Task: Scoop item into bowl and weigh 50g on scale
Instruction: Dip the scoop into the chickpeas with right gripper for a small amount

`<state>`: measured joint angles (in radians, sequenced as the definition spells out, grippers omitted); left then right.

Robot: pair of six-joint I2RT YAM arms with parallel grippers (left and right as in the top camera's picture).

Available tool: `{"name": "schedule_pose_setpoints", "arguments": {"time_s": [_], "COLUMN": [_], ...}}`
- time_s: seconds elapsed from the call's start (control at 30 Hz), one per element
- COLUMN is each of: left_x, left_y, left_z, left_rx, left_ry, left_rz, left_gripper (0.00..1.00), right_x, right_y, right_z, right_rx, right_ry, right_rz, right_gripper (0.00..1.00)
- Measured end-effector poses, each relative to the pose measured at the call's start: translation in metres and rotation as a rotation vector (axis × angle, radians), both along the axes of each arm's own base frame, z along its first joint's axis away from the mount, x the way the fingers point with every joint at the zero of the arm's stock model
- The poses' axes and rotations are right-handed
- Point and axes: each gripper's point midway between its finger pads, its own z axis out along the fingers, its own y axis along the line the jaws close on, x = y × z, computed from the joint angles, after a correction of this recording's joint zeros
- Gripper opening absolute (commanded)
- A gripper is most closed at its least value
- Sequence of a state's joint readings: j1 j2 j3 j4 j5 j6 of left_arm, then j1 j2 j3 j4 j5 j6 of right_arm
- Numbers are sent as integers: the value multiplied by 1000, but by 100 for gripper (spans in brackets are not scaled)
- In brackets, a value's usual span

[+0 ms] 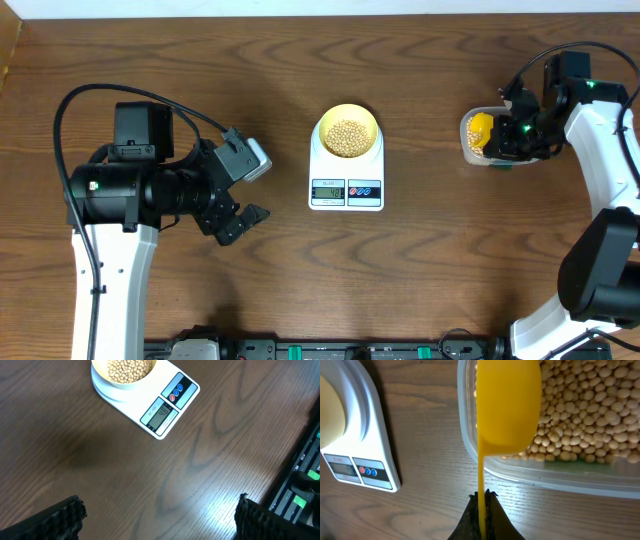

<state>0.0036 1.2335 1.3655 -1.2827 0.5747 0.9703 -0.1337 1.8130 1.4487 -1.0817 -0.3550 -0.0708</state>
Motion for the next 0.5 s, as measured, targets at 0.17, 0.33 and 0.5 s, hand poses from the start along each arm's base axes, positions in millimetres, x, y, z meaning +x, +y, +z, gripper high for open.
{"name": "schedule_pose_setpoints", "arguments": {"time_s": [0.17,0.33,0.5], "left_x": [0,0,0], "left_y": [0,0,0], "left_z": [0,0,0], "left_rx": [0,0,0], "left_ry": [0,0,0], "left_rz": [0,0,0], "left_gripper": [98,98,98], "right_x": [-1,-1,-4], "right_y": [1,1,2], "right_z": [0,0,-3], "right_rx": [6,9,13], "right_ry": [2,2,14], "right_rz": [1,1,1], "right_gripper": [1,1,1]}}
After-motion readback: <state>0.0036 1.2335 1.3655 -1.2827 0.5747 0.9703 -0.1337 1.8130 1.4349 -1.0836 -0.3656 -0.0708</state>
